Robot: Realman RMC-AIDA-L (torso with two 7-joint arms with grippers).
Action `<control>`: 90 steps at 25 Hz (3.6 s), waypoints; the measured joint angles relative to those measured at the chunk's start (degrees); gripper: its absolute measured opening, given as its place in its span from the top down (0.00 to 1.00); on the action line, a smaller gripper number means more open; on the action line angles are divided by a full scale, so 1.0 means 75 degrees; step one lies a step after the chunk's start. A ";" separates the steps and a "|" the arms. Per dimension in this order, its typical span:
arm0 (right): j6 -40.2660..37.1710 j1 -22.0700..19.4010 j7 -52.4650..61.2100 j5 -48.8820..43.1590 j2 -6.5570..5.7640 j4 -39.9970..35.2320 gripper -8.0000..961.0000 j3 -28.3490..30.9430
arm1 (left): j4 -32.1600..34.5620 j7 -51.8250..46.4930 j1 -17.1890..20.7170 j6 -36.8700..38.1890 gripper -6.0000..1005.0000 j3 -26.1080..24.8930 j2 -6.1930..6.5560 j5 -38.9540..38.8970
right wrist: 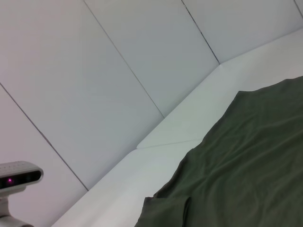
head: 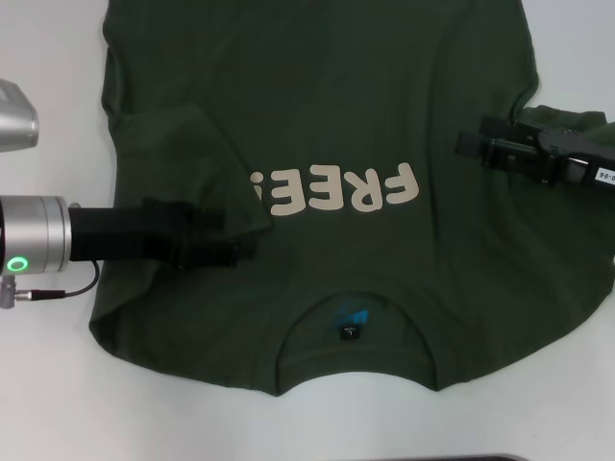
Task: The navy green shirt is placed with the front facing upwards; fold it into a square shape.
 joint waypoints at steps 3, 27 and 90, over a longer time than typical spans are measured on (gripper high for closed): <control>0.0000 -0.0001 -0.0001 0.0000 0.0004 0.0000 0.05 0.0006 | 0.0003 0.0021 -0.0013 0.0051 0.21 0.0048 -0.0003 -0.0030; -0.0003 -0.0191 0.0360 -0.0003 -0.0115 -0.0089 0.05 0.0324 | -0.0436 0.0529 0.0069 0.0153 0.21 -0.1311 0.0003 -0.2137; 0.0511 -0.0409 0.5456 -0.2491 -0.0708 -0.1757 0.05 0.2537 | -0.0782 0.0392 -0.0238 -0.0151 0.21 -0.0847 -0.0020 -0.2060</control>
